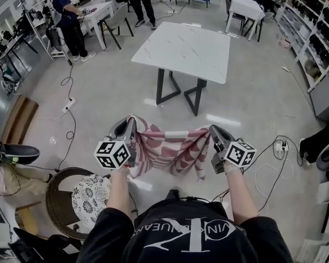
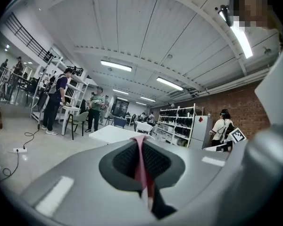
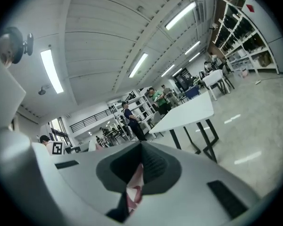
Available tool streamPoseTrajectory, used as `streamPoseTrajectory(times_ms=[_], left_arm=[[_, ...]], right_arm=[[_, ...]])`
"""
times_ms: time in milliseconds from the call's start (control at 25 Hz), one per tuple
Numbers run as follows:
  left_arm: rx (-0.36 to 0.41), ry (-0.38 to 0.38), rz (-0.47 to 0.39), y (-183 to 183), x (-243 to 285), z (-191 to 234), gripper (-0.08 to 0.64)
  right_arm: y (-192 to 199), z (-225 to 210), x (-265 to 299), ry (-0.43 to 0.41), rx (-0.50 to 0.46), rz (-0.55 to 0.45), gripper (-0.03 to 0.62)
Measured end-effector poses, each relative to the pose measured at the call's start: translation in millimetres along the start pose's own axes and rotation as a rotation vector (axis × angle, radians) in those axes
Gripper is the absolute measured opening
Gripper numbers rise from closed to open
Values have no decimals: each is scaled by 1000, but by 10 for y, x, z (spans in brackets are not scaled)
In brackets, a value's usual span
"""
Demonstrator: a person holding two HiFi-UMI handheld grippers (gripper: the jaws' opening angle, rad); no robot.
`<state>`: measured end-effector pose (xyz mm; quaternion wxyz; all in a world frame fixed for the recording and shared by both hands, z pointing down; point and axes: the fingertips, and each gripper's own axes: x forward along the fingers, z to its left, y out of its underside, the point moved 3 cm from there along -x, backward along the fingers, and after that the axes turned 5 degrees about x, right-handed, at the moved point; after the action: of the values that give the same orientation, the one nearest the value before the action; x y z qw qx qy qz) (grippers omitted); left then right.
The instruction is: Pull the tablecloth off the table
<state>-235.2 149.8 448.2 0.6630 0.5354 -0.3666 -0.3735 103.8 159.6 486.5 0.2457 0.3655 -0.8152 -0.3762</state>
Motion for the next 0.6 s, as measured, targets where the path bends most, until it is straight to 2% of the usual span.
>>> streamPoseTrajectory(times_ms=[280,600], left_arm=[[-6,-6,-14,-27,-63,-222,11],[44,-4,-35,-145,-27,-560,11]], right_arm=[[-219,-76,-319,27,-6,-71,8],[-494,-264,-657,59,-29,-147,8]])
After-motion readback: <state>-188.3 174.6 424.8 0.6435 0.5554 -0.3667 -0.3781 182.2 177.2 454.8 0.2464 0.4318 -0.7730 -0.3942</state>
